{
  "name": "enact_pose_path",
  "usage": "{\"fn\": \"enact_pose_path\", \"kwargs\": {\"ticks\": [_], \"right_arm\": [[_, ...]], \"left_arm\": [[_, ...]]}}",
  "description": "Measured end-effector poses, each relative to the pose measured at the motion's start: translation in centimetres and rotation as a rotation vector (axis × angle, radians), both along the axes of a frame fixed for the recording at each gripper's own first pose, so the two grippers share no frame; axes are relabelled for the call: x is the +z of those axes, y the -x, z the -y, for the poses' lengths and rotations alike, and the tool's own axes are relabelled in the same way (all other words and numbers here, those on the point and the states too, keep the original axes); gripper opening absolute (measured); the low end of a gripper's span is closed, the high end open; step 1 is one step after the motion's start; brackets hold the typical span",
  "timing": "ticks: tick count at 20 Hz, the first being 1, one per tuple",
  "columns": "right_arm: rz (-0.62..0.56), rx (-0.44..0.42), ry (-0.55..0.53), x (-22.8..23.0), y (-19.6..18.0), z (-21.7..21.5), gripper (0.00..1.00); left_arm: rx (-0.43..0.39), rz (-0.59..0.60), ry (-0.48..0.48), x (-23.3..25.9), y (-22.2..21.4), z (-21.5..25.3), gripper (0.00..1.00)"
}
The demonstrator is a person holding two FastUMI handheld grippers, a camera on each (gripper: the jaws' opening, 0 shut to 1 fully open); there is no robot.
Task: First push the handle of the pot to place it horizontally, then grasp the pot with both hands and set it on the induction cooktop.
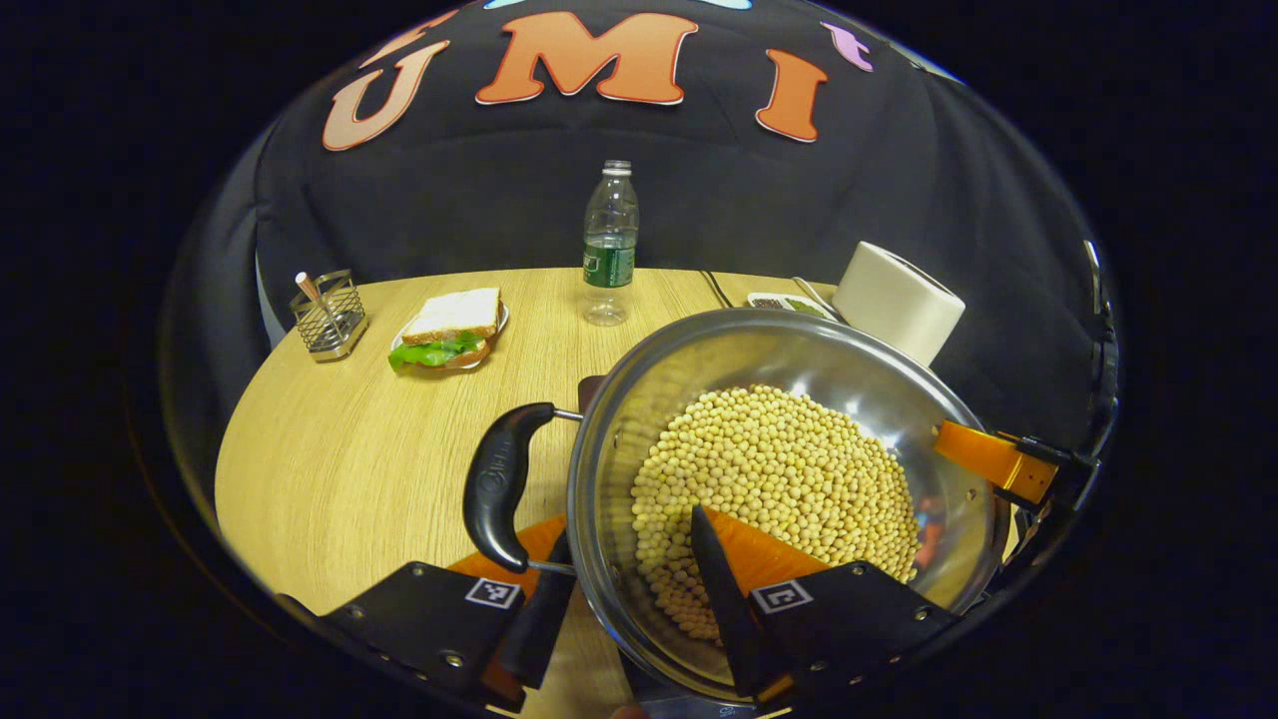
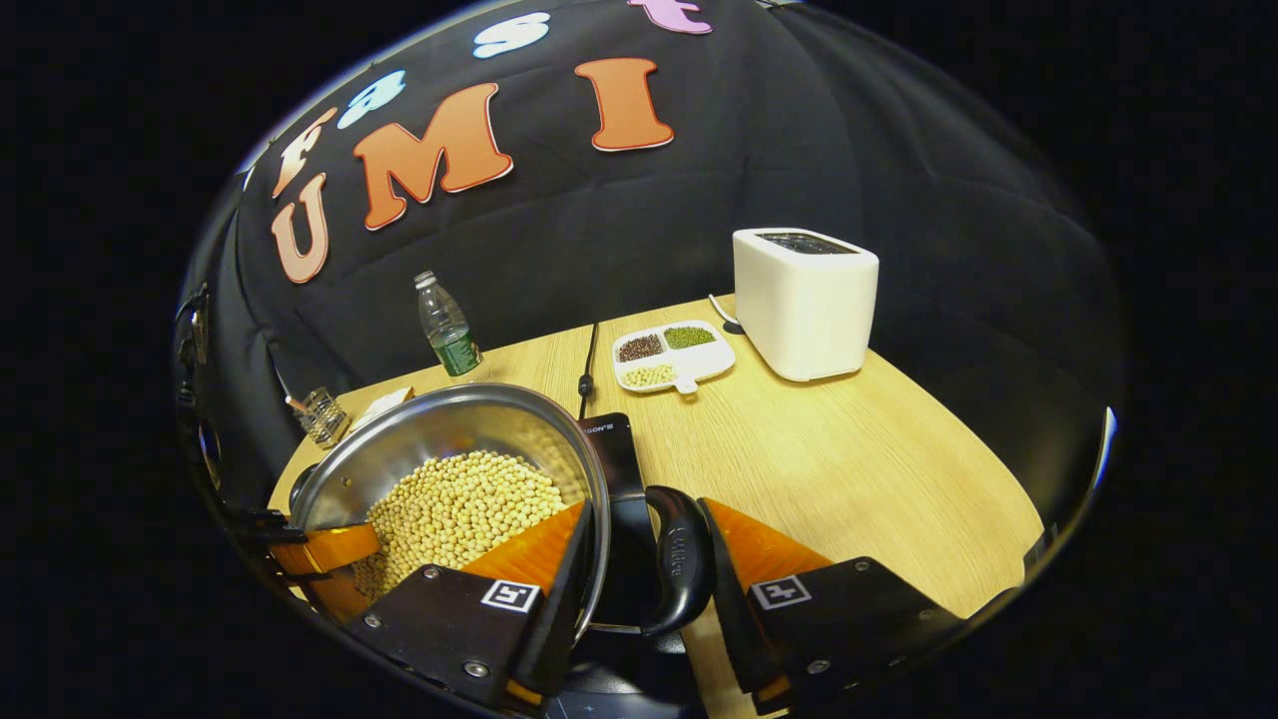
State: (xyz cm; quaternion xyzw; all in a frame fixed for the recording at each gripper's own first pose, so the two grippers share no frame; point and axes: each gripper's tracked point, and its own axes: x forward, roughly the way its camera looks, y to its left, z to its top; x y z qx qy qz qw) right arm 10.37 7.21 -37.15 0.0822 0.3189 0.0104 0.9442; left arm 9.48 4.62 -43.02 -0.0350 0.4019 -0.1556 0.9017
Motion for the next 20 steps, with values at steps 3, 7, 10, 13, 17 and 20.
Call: {"fn": "enact_pose_path", "kwargs": {"ticks": [3,7,10,13,17,20], "right_arm": [[0.0,0.002,0.009,0.5,0.6,0.1,0.76],[0.019,-0.023,0.021,1.6,0.6,0.7,0.95],[0.038,-0.021,0.029,3.0,1.0,0.5,0.95],[0.068,-0.029,0.038,5.0,1.4,0.7,0.95],[0.147,-0.033,0.055,9.7,2.1,1.2,0.95],[0.226,-0.03,0.065,14.5,3.2,1.3,0.95]], "left_arm": [[0.054,-0.012,0.018,-0.3,-0.4,-1.2,0.82],[0.11,-0.054,0.055,-0.3,0.7,-2.7,0.91],[0.093,-0.011,0.036,1.1,0.9,-3.2,0.91],[0.088,0.042,0.04,3.5,1.2,-3.6,0.92],[0.099,0.126,0.061,8.1,1.0,-5.2,0.92],[0.129,0.222,0.052,13.3,1.1,-7.9,0.92]]}}
